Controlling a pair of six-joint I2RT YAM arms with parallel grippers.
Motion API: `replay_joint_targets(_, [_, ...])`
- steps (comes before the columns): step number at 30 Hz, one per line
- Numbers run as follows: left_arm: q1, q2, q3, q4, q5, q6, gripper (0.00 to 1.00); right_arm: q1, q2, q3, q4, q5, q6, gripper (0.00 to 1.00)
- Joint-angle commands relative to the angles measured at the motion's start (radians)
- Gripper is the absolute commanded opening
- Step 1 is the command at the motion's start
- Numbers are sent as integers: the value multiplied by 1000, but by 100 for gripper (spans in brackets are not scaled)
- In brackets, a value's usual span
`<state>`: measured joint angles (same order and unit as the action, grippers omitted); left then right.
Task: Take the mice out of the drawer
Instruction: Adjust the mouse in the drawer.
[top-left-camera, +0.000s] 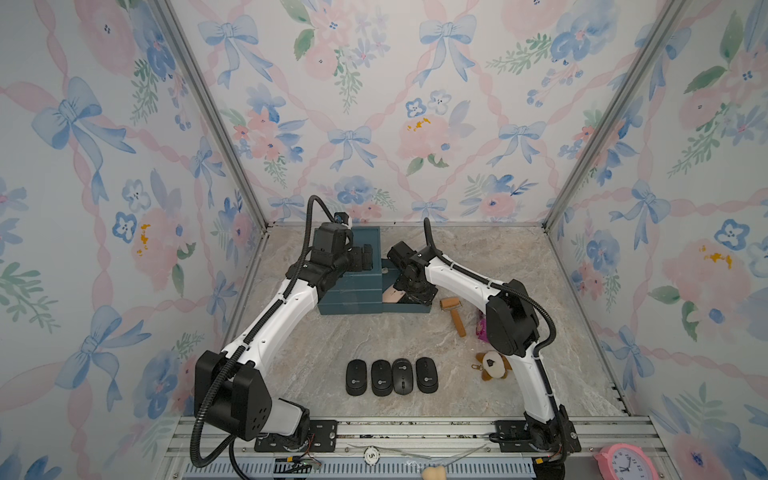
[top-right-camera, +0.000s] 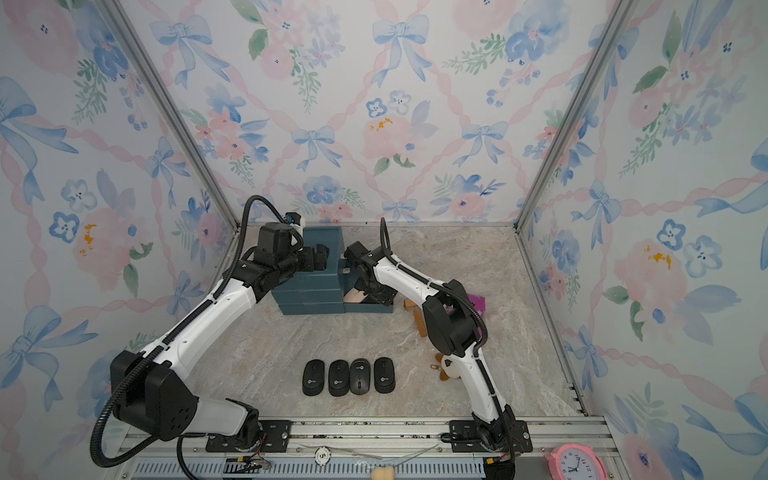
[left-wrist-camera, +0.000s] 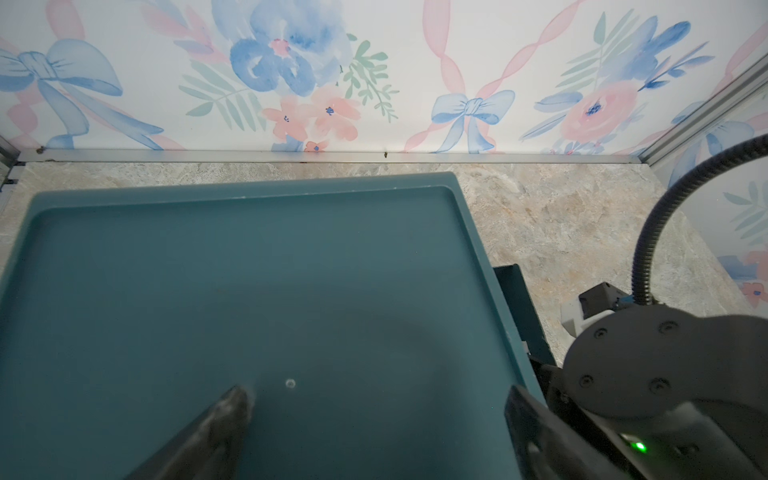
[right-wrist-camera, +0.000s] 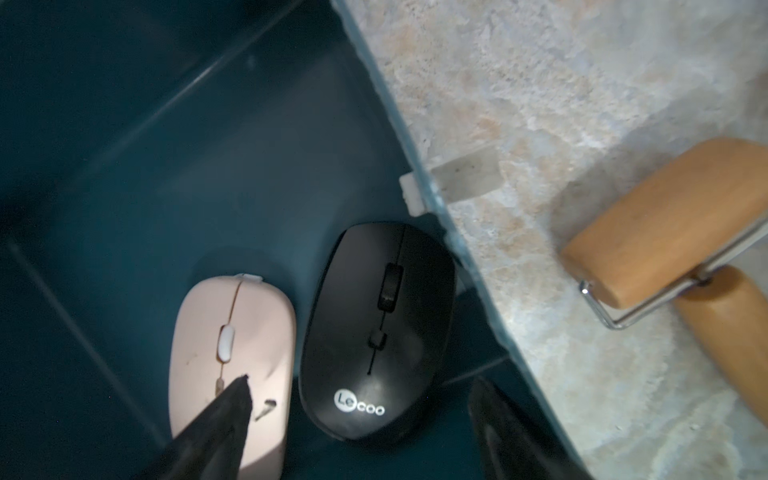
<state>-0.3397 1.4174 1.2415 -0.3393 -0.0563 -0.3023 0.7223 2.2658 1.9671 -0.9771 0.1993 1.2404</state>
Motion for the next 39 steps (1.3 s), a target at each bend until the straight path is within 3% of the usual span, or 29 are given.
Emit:
replay_joint_targets(1, [8,13,-22,-32,-4,17,98,-11,41,10,-17,-39,12,84])
replay_joint_targets(10, [14,15,-22,-32,-7,16,98,-4,45,-13,151,-84,-94,84])
replay_joint_targets(22, [16,32,-11,-32,6,8,98,-14,-83,-48,86,68,-258,85])
replay_joint_targets(28, [16,44,-4,-33,15,6,98,-4,-146,-132,78,20,-353,84])
replay_joint_targets(39, [14,46,0,-32,19,5,98,-9,-139,-225,120,-40,-363,77])
